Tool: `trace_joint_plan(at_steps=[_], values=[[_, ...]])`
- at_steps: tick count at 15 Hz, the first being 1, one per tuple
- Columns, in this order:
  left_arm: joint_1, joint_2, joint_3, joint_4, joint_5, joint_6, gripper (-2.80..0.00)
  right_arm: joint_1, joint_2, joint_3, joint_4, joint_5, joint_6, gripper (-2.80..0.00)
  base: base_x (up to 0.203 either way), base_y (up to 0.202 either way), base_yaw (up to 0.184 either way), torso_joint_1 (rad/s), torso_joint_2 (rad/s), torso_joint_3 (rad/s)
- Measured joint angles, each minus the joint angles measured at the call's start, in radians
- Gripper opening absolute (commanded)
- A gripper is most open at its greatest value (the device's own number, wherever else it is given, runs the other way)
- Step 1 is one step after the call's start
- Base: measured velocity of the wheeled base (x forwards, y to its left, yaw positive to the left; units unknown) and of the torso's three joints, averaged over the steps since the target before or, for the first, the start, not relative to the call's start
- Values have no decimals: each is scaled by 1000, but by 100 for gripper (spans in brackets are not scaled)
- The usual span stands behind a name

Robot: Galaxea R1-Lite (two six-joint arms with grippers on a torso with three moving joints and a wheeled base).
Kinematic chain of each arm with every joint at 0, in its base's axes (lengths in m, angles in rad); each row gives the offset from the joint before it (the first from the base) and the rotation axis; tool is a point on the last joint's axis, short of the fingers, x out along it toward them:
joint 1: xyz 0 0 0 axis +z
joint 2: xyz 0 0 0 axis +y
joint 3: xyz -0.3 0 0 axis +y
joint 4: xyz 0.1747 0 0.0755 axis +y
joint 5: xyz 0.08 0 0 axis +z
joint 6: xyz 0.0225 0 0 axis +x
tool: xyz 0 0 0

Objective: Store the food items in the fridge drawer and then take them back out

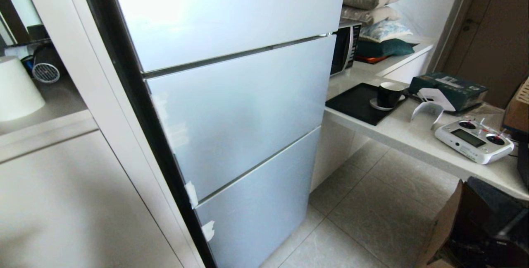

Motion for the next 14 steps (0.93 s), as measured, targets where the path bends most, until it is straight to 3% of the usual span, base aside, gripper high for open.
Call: trace_joint_plan(at_steps=[4,8,9,11,14], values=[[0,0,0,0,0,-1,-280,-200,-415,109,310,217,-129,-280,0,0,0,0,0,0],[0,0,0,0,0,-1,-280,-336,-682,149,624,247,-376,-280,0,0,0,0,0,0],[0,0,0,0,0,-1,-280,-346,-704,149,690,291,-430,-280,0,0,0,0,0,0],[0,0,0,0,0,-1,-280,-351,-731,142,784,354,-459,-280,0,0,0,0,0,0],[0,0,0,0,0,-1,-280,-414,-776,143,789,386,-464,-280,0,0,0,0,0,0]])
